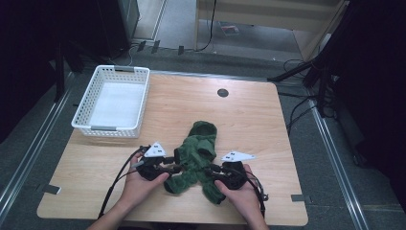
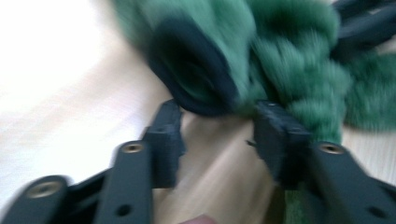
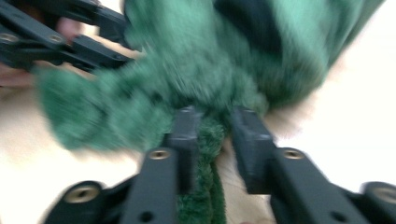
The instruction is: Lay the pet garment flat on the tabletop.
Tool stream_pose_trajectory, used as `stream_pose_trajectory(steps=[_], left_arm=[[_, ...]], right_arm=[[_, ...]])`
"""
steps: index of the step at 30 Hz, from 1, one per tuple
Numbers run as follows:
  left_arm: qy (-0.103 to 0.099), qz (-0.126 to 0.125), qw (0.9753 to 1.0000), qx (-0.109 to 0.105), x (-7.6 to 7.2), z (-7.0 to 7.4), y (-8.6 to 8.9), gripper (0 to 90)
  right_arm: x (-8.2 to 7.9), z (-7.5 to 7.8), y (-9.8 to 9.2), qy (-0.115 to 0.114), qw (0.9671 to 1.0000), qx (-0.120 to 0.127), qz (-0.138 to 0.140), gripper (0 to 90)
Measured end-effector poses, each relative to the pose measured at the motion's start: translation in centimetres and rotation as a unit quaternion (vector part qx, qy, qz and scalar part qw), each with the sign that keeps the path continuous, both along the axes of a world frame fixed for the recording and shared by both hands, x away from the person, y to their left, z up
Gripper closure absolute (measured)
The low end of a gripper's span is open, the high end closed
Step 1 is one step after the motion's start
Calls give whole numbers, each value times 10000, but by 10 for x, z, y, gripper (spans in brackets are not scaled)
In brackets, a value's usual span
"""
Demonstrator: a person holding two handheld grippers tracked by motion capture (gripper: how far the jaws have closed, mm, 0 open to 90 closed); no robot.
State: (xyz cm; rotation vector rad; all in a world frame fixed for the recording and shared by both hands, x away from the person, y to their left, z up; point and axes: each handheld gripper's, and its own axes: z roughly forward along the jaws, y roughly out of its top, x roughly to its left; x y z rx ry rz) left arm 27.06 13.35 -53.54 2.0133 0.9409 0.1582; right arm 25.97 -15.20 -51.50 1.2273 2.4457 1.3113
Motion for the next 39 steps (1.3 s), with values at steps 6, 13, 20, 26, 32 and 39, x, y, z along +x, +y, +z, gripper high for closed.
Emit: stream_pose_trajectory(steps=[6, 13, 20, 26, 32, 39], left_arm=[[164, 713, 9918, -1047, 17, 14, 17, 382], [574, 469, 9948, -705, 30, 3, 2, 698], [640, 19, 9974, -334, 24, 1, 13, 846], [785, -237, 9966, -114, 21, -3, 13, 840], [470, -216, 9981, -337, 21, 9, 14, 455], [373, 464, 9961, -648, 47, 30, 9, 414]], right_arm=[[10, 31, -1, -677, 9955, 562, -365, 414], [38, 7, 23, -687, 9932, -213, -919, 735], [32, -1, -25, -253, 9912, 26, -1302, 866], [17, -21, -44, 274, 9920, -200, -1218, 862], [12, -7, -44, -153, 9921, 144, -1241, 399], [30, 44, -37, -791, 9845, 618, -1440, 394]])
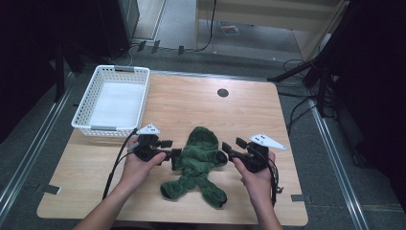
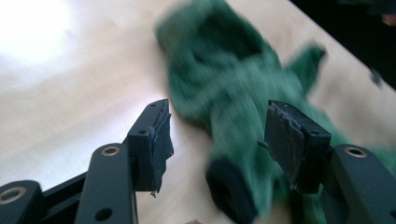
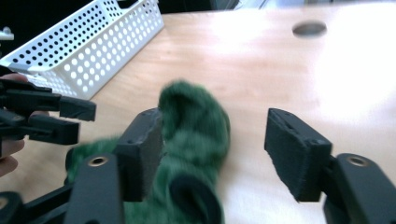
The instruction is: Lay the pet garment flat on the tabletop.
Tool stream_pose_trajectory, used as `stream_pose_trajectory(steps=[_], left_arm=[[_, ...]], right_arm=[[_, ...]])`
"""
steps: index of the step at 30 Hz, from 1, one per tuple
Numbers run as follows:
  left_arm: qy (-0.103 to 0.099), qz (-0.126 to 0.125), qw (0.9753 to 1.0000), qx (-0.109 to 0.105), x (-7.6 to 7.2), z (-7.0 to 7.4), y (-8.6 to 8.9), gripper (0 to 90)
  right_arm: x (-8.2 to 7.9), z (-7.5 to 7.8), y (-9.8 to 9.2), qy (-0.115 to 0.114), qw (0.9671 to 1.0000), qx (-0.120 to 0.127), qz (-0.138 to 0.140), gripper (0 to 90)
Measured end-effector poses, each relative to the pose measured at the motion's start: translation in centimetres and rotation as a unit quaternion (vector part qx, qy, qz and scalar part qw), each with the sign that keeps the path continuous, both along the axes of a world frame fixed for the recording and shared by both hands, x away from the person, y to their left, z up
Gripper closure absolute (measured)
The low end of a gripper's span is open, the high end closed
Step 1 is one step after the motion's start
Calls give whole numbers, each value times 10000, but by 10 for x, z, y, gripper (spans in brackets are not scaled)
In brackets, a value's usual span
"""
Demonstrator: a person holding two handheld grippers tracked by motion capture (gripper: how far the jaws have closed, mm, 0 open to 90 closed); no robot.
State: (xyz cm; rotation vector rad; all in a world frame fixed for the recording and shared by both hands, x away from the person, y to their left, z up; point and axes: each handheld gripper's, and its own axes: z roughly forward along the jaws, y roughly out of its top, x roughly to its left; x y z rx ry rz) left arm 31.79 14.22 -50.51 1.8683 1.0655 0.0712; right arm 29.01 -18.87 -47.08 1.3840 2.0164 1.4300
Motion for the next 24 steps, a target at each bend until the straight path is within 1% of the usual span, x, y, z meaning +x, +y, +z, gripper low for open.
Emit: stream_pose_trajectory(steps=[1, 2, 3, 4, 5, 6, 7, 8, 9, 11, 12, 13, 14, 15, 16, 17, 18, 19, 20, 21, 22, 23, 24], left_arm=[[-16, 134, 9999, -7, 5, 2, -3, 413], [-2, 224, 9997, -22, 11, 3, -7, 412], [57, 260, 9996, 37, 17, 2, -11, 410], [123, 255, 9995, 156, 24, 0, -17, 405], [195, 236, 9991, 296, 31, -3, -23, 400], [318, 235, 9982, 452, 38, -8, -30, 390], [365, 225, 9976, 549, 41, -11, -33, 388], [385, 241, 9965, 694, 45, -15, -38, 387], [366, 266, 9959, 783, 47, -17, -41, 385], [270, 267, 9944, 991, 50, -22, -48, 387], [231, 253, 9930, 1132, 51, -24, -52, 395], [162, 216, 9916, 1268, 50, -27, -55, 405], [115, 145, 9904, 1373, 50, -29, -57, 439], [10, 93, 9896, 1437, 49, -32, -60, 483], [-75, 99, 9881, 1531, 47, -32, -62, 534], [-96, 133, 9881, 1529, 48, -31, -62, 625], [-89, 181, 9891, 1460, 48, -30, -61, 717], [-129, 249, 9898, 1398, 48, -27, -59, 856], [-202, 299, 9901, 1360, 49, -24, -56, 856], [-323, 418, 9894, 1354, 48, -20, -54, 880], [-490, 521, 9876, 1394, 49, -14, -50, 893], [-597, 594, 9860, 1436, 49, -10, -48, 898], [-756, 718, 9838, 1459, 49, -5, -45, 899]], right_arm=[[6, 3, 6, -30, 9999, -130, 32, 394], [15, 3, 13, 9, 9996, -277, 84, 395], [25, 0, 19, 152, 9990, -413, 109, 391], [36, -5, 25, 388, 9979, -525, 19, 390], [46, -11, 30, 656, 9960, -597, -94, 405], [55, -18, 34, 889, 9938, -655, -106, 413], [63, -26, 38, 1018, 9921, -729, -85, 425], [67, -31, 40, 1035, 9912, -812, -113, 453], [72, -37, 42, 1117, 9893, -928, -149, 502], [76, -44, 42, 1220, 9880, -946, -34, 557], [77, -48, 43, 1205, 9871, -1050, -16, 608], [76, -50, 44, 1139, 9868, -1152, -21, 677], [76, -52, 45, 1084, 9868, -1203, 5, 726], [76, -53, 46, 1035, 9869, -1239, 66, 758], [75, -53, 47, 975, 9872, -1261, 104, 809], [75, -53, 47, 917, 9874, -1287, 123, 858], [75, -53, 47, 831, 9882, -1271, 174, 880], [75, -49, 46, 690, 9905, -1169, 201, 892], [75, -49, 46, 690, 9905, -1169, 201, 892], [74, -46, 45, 549, 9918, -1141, 188, 894], [73, -42, 44, 375, 9932, -1083, 202, 895], [70, -36, 43, 100, 9950, -966, 230, 896], [69, -32, 43, -94, 9953, -928, 243, 896]])
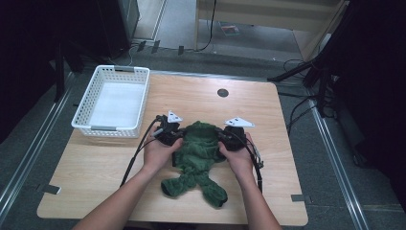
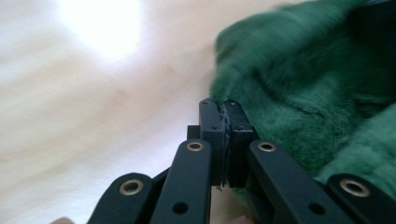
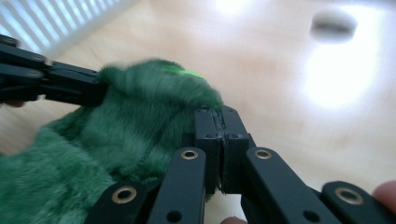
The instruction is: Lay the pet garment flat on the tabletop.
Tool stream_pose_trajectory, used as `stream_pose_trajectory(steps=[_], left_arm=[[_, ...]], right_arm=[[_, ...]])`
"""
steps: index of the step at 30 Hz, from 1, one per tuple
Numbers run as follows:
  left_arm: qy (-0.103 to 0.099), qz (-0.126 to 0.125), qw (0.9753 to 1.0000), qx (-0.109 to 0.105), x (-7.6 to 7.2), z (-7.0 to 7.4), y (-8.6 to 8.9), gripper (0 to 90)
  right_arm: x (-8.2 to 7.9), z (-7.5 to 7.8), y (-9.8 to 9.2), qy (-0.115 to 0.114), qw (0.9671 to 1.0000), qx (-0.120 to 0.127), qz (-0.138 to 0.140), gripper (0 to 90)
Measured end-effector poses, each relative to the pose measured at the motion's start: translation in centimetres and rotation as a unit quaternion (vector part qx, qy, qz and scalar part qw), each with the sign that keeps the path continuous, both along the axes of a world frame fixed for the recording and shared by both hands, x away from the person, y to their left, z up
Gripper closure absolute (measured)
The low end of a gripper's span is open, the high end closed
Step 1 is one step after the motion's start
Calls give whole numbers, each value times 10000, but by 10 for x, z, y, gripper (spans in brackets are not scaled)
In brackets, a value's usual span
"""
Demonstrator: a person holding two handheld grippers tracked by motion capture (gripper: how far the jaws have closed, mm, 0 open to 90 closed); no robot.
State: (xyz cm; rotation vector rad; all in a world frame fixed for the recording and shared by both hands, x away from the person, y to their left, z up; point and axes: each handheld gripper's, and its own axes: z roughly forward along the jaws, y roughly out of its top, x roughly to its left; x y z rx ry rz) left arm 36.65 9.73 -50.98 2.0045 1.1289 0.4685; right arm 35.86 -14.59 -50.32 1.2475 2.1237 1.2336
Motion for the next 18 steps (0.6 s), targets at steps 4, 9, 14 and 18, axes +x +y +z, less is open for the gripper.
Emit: stream_pose_trajectory(steps=[4, 9, 14, 18], left_arm=[[-506, 234, 9983, 153, 1, 7, 7, 896], [-37, 175, 9995, 246, 6, -17, 9, 851], [-60, -93, 9988, -471, -2, -11, 23, 627], [-92, 130, 9969, -774, 4, -5, 26, 594]], right_arm=[[-5, 8, 1, -371, 9993, 86, 39, 894], [4, -18, 9, 375, 9976, -515, -271, 778], [-3, -9, -22, 652, 9916, 467, -1014, 660], [-4, 16, -18, 299, 9936, 571, -929, 752]])
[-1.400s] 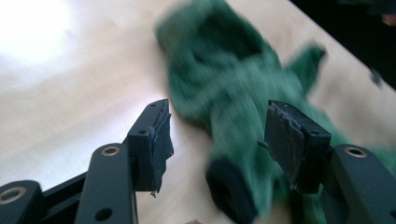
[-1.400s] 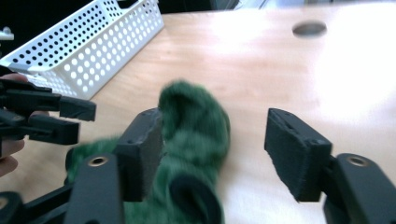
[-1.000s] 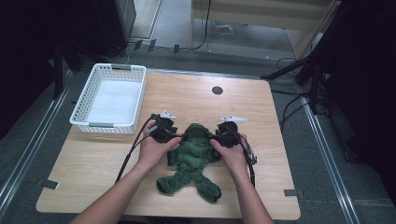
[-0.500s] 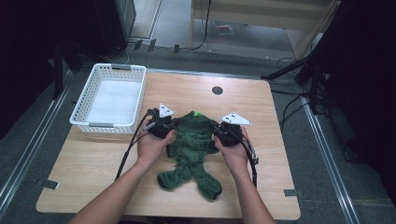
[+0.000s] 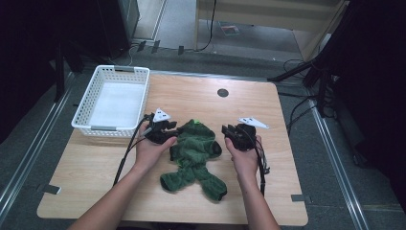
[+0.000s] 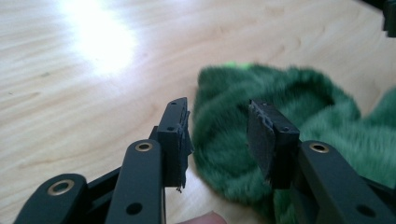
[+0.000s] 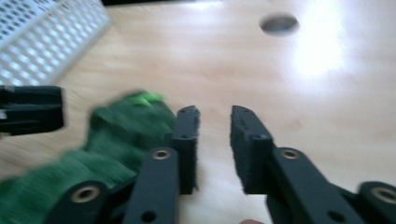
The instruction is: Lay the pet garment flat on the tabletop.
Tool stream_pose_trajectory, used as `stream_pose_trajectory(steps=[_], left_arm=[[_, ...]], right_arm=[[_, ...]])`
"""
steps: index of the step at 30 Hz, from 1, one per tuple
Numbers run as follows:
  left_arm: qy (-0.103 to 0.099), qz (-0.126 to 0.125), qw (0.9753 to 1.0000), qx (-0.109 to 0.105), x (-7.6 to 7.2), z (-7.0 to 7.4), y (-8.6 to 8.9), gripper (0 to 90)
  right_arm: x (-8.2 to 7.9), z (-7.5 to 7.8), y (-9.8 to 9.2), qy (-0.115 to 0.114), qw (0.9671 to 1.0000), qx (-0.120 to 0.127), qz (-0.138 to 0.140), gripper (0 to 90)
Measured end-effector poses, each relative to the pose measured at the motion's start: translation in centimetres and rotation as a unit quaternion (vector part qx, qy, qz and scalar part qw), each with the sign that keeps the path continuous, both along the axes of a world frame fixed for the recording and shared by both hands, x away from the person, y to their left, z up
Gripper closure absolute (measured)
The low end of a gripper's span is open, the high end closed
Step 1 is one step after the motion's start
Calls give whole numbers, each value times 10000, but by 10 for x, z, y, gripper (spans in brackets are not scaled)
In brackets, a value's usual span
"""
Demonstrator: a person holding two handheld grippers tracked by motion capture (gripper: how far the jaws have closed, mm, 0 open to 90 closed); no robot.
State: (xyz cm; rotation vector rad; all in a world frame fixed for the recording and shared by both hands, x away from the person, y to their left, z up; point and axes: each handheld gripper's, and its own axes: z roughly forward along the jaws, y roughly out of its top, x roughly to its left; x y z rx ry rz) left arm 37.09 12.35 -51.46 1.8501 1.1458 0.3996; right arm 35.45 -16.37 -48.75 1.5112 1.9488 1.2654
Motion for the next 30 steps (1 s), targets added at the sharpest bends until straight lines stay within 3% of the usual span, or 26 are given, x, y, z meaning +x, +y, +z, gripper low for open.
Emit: stream_pose_trajectory(steps=[3, 4, 5, 7, 9, 11, 13, 15, 17, 19, 21, 22, 23, 25, 26, 30], left_arm=[[31, 187, 9997, -131, 9, 0, -3, 622], [98, 147, 9998, -98, 12, -1, -6, 637], [206, 53, 9997, -84, 14, -3, -10, 704], [370, -156, 9992, -5, 17, -10, -17, 725], [514, -423, 9977, 151, 17, -18, -22, 756], [580, -756, 9947, 384, 15, -24, -25, 759], [589, -929, 9921, 602, 14, -28, -27, 752], [637, -872, 9927, 530, 16, -28, -25, 747], [684, -778, 9934, 489, 17, -28, -24, 741], [696, -670, 9944, 422, 17, -27, -24, 716], [568, -445, 9974, 49, 17, -24, -19, 649], [498, -227, 9984, -171, 17, -22, -16, 649], [491, 25, 9981, -372, 18, -19, -12, 645], [544, 245, 9971, -480, 20, -18, -9, 648], [594, 196, 9971, -443, 21, -19, -11, 649], [672, -207, 9975, 49, 21, -25, -23, 657]], right_arm=[[11, 12, 25, -71, 9994, -32, 340, 803], [16, 14, 33, 19, 9990, 100, 434, 818], [27, 12, 49, 288, 9977, 328, 519, 835], [32, 9, 57, 412, 9971, 306, 569, 839], [41, -2, 69, 602, 9959, 33, 676, 842], [49, -20, 72, 955, 9934, -247, 583, 844], [53, -33, 67, 1218, 9906, -328, 523, 846], [54, -45, 60, 1346, 9890, -425, 436, 860], [51, -49, 55, 1243, 9909, -266, 451, 868], [49, -50, 55, 1127, 9917, -410, 462, 873], [45, -51, 59, 929, 9924, -641, 482, 871], [45, -51, 59, 929, 9924, -641, 482, 871], [44, -52, 59, 905, 9932, -587, 445, 871], [43, -54, 55, 919, 9946, -303, 386, 874], [42, -56, 53, 912, 9951, -155, 359, 879], [42, -57, 53, 820, 9954, -253, 421, 881]])
